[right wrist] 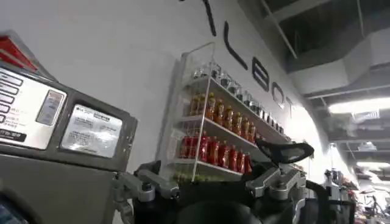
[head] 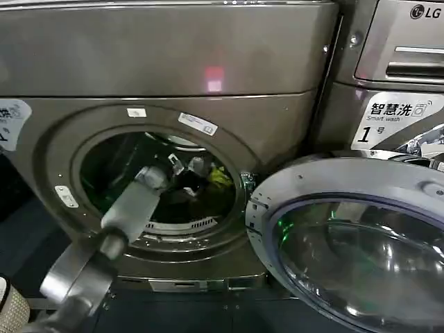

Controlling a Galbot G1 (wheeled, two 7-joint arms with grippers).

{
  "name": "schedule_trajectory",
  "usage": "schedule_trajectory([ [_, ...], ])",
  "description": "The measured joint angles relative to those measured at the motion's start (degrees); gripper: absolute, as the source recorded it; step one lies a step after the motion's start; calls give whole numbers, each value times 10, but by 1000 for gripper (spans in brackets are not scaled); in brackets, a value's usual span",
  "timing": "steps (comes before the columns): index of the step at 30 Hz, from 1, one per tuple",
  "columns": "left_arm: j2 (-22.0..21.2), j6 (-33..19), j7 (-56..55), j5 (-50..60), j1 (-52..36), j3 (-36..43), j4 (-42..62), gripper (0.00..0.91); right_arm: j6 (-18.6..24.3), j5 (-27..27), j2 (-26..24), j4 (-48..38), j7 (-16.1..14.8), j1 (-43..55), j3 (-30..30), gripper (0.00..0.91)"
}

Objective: Grasp the clothes from the dryer.

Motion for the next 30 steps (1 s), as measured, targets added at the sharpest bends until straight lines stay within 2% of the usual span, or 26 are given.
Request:
schedule_trajectory([
  [13, -7, -31, -143, -152, 143, -158, -196, 0, 2, -1, 0, 1, 0, 1, -4, 907],
  [22, -27, -68, -267, -167, 246, -220, -348, 0, 10, 0, 1, 2, 1, -1, -5, 907],
  [30, -43, -75, -325, -178, 290, -249, -441, 0, 25, 0, 7, 6, 6, -2, -4, 907],
])
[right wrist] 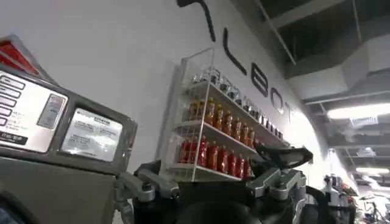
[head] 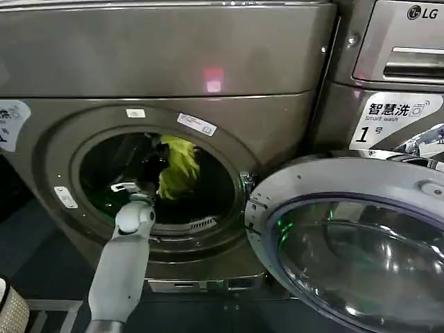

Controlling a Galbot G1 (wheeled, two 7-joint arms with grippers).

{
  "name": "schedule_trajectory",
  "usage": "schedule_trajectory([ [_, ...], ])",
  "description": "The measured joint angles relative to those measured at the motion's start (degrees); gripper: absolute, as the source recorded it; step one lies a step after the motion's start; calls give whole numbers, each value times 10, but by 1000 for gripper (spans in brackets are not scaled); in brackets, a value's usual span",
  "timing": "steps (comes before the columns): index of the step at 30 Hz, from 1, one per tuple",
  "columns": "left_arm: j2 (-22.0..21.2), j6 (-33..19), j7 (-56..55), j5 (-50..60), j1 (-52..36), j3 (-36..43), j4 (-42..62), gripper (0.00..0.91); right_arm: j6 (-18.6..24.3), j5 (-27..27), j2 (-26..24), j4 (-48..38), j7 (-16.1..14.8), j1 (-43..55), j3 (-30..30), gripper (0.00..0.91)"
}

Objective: Grasp the clothes from the dryer.

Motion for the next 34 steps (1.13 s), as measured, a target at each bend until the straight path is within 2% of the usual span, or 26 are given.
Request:
schedule_trajectory([
  [18, -11, 10, -15, -8, 30, -2, -34, 0, 21, 2, -6, -6, 4, 0, 1, 907],
  [34, -14, 10, -11, -3, 30, 7, -38, 0, 19, 0, -8, -2, -8, -10, 17, 907],
])
